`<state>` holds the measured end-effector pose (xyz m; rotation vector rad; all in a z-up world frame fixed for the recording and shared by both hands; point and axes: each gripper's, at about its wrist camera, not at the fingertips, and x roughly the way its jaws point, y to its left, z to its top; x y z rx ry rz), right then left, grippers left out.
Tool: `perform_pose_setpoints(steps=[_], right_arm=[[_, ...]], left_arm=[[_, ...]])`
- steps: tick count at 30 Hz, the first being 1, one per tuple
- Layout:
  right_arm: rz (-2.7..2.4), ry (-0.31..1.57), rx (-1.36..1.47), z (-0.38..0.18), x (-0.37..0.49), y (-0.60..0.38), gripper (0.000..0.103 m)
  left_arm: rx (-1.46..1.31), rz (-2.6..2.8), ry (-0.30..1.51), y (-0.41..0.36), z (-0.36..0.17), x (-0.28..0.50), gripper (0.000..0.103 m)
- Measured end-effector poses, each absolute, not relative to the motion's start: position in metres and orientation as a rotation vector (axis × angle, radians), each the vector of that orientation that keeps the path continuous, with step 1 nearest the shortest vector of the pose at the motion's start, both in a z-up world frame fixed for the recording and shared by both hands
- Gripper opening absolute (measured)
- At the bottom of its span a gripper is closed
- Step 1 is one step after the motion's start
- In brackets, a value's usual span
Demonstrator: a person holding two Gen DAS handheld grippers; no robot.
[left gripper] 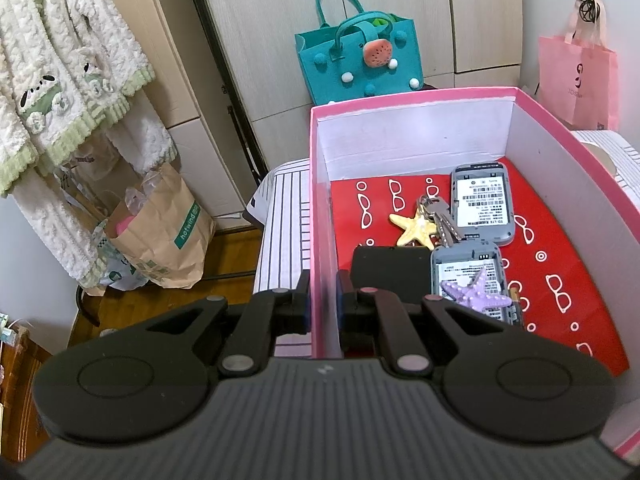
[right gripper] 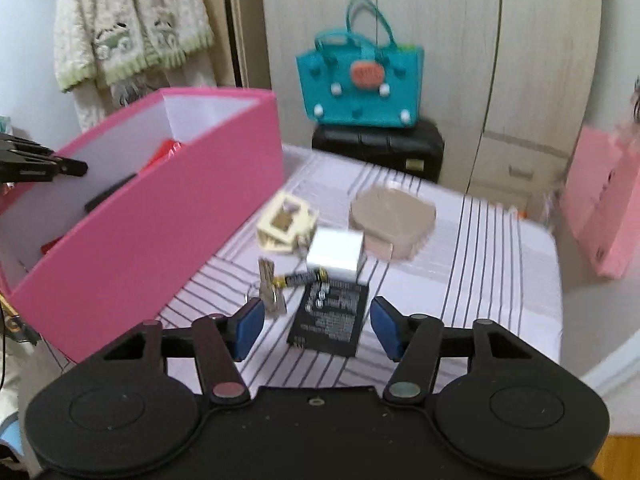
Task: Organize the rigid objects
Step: 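Grasp the black battery pack on the table with the right gripper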
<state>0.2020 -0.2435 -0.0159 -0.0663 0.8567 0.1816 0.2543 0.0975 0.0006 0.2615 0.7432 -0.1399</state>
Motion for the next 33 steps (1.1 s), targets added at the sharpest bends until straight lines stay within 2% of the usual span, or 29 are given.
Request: perform_pose_setpoints(steps=[12,23,33], right_arm=[[0.126,0.947,-0.091,-0.053,0.23,-0.234,0.059],[0.11,0.936,-0.088,-0.048,0.222,-0.237,0.055],[0.118,0.97,-0.076,-0.048,0.215,-0.238,0.056]], left_arm=[[0.239,-0.131,0.747,0.098,0.001,0.255,0.008],[0.163,-0.138,0.744,0.108,0.004,0.256,0.004],[0.174,-0.156,0.856,0.11,0.005,0.258,0.003]])
